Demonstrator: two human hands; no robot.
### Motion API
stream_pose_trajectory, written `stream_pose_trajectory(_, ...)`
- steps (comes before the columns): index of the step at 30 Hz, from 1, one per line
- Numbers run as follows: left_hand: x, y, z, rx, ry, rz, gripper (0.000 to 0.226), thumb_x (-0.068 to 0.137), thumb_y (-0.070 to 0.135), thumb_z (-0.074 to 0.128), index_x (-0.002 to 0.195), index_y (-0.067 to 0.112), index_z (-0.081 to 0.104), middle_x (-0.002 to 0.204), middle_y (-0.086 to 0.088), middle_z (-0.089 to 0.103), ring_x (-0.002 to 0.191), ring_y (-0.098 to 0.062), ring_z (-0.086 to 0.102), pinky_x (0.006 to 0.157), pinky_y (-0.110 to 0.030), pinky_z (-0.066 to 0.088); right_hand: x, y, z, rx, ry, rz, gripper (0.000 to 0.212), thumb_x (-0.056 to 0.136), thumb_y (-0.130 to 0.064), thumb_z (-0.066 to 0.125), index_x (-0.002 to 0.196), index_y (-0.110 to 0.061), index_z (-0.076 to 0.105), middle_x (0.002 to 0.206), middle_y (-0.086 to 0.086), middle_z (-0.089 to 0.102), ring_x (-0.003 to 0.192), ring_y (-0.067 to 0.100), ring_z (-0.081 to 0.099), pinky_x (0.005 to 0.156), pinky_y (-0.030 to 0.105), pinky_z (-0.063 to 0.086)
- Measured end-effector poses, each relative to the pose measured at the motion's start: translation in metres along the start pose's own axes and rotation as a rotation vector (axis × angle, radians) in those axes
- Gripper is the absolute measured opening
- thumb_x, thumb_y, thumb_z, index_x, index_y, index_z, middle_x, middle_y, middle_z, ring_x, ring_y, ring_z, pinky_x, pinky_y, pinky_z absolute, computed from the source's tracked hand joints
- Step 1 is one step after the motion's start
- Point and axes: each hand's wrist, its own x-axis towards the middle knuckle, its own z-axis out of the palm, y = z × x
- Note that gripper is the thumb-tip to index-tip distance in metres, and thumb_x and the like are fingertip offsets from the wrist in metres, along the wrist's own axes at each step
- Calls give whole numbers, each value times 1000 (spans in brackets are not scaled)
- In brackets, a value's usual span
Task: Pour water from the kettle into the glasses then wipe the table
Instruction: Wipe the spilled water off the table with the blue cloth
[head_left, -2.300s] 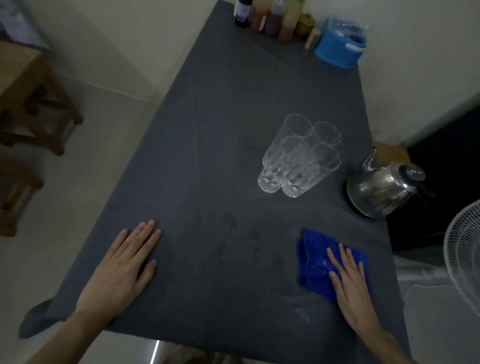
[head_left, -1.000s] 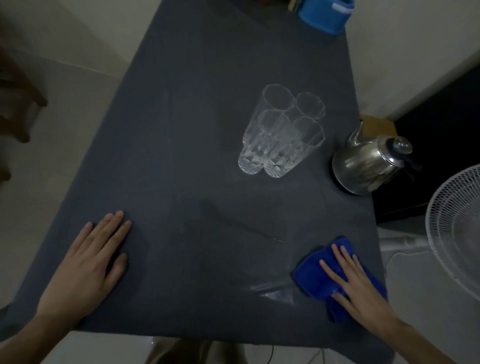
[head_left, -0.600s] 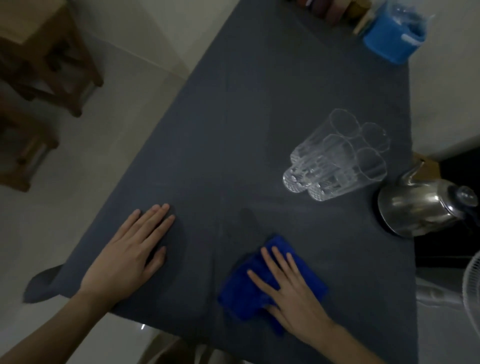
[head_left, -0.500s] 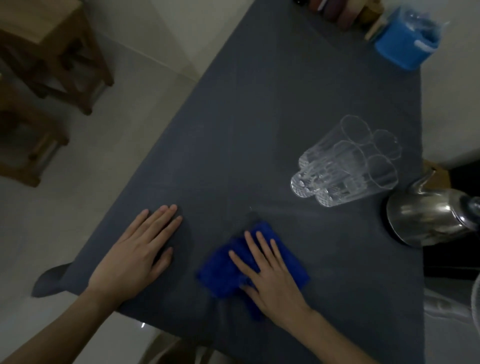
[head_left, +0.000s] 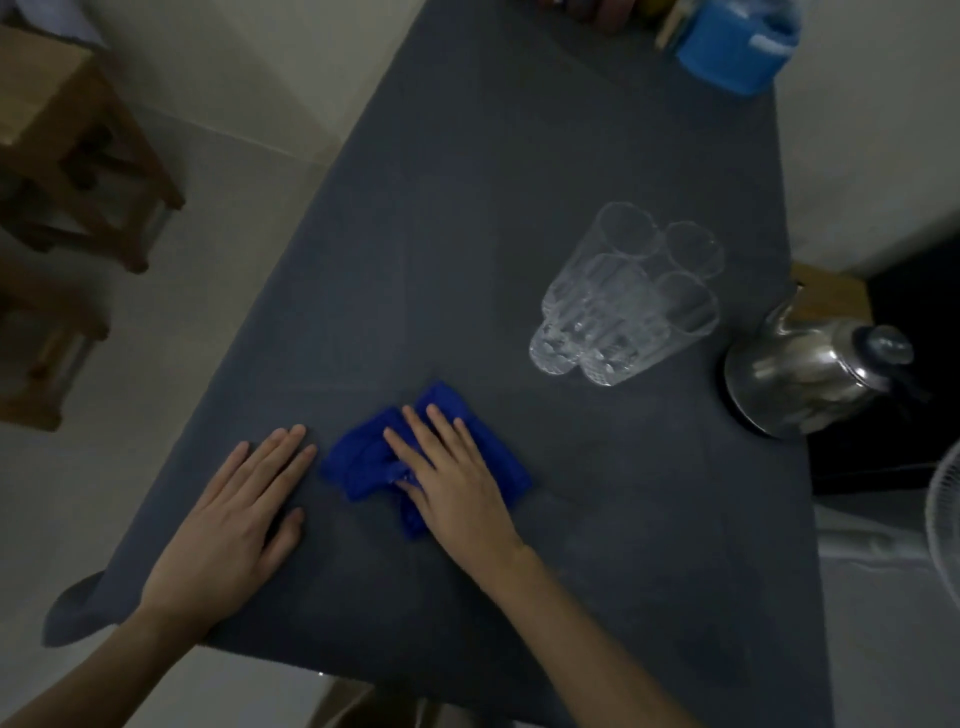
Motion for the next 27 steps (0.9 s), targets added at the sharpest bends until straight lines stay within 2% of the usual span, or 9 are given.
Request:
stream_pose_trajectory(3,1,3,-3,2,-11,-8,64,98,51,19,148,13,32,157,-5,26,146,-16,17,121,-35,4,-44,18,1,-11,-34,-82,53,94,-29,39,146,-21,38,155,4,33,145,23,24,119,42,21)
stream_pose_trajectory(7,2,7,-5,8,-14,-18,67,98,51,17,146,8,35,155,-7,30,145,-17,19,121,-32,2,-119,64,-10,-83,-68,-86,56,92,-30,39,147,-22,35,155,2,31,145,20,22,120,39,18)
stream_pose_trajectory(11,2,6,-4,-1,-12,-22,68,98,52,16,145,7,36,155,-6,30,147,-12,12,121,-32,3,-196,122,-34,-164,-146,15,68,89,-37,41,152,-27,18,156,2,28,146,19,16,119,37,12)
stream_pose_trajectory(14,1,4,0,-14,-2,-21,69,98,52,16,144,7,38,155,-5,29,148,-10,10,121,-35,5,-236,160,-53,-183,-223,158,61,97,-48,28,153,-30,11,157,4,28,147,19,12,116,38,15)
stream_pose_trajectory(16,1,2,2,-18,8,-15,69,98,52,16,144,6,38,155,-6,29,148,-11,10,121,-36,7,-243,173,-60,-205,-292,199,60,98,-51,21,153,-30,11,158,3,27,147,19,13,115,39,15)
stream_pose_trajectory(20,3,0,2,-34,32,-8,67,98,51,17,143,6,40,154,-8,32,145,-18,20,121,-38,9,-232,179,-55,-208,-343,218,65,95,-50,30,153,-31,10,162,-1,11,148,20,7,118,38,5)
stream_pose_trajectory(22,2,1,2,-32,38,0,66,99,50,18,143,6,40,153,-9,33,143,-20,23,121,-37,7,-222,180,-52,-218,-342,204,62,97,-53,21,154,-30,8,163,-1,6,148,23,7,119,38,2)
stream_pose_trajectory(24,1,0,1,-20,38,10,63,99,48,18,145,9,37,154,-8,31,144,-19,22,121,-36,5,-201,176,-51,-237,-332,144,60,99,-51,14,154,-28,8,162,2,9,148,26,10,118,40,4)
stream_pose_trajectory(27,0,-3,2,-15,45,15,60,98,45,24,147,12,33,156,-7,28,145,-19,21,121,-37,6,-148,157,-49,-234,-299,-24,59,100,-46,24,154,-24,13,161,6,16,147,28,13,118,43,8)
